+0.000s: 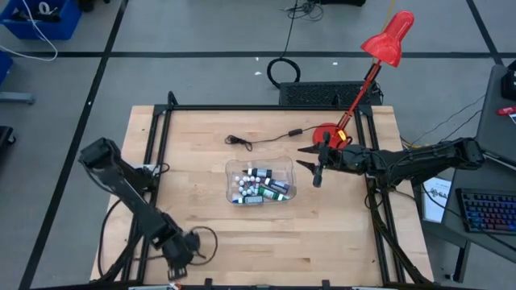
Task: Pick & Place food coloring
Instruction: Put the small orange food coloring bottle into the transparent bin
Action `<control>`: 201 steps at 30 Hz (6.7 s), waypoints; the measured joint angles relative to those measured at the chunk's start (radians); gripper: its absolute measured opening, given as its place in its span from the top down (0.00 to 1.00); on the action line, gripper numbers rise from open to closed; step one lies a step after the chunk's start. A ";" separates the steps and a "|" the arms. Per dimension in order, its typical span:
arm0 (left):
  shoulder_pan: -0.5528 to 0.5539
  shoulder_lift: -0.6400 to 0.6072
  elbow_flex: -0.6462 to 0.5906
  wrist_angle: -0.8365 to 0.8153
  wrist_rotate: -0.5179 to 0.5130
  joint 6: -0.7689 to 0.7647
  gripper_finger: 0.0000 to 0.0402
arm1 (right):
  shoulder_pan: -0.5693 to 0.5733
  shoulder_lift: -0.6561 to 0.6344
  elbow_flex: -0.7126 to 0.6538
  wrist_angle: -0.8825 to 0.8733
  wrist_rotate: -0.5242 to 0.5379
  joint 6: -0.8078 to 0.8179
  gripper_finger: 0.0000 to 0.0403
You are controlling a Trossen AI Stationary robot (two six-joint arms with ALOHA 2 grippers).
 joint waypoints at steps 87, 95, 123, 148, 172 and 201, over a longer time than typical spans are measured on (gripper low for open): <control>-0.185 0.255 0.495 -0.961 -0.717 -0.158 0.99 | 0.015 0.065 -0.091 0.178 -0.004 0.017 0.58; -0.069 0.157 0.317 -1.030 -0.569 -0.477 0.96 | 0.015 0.065 -0.092 0.202 -0.004 0.001 0.58; 1.505 -0.383 -0.089 -0.532 -0.476 0.746 0.42 | 0.013 0.065 -0.092 0.200 -0.002 -0.036 0.58; 1.790 0.047 0.066 -0.566 -0.596 0.807 0.46 | 0.013 0.066 -0.098 0.153 -0.002 -0.008 0.58; 1.756 0.484 0.202 -0.871 -0.893 0.472 0.99 | 0.061 0.066 -0.099 0.150 -0.009 0.027 0.58; 1.749 0.353 0.204 -0.643 -0.636 0.838 1.00 | 0.119 0.065 -0.099 0.155 -0.004 0.021 0.58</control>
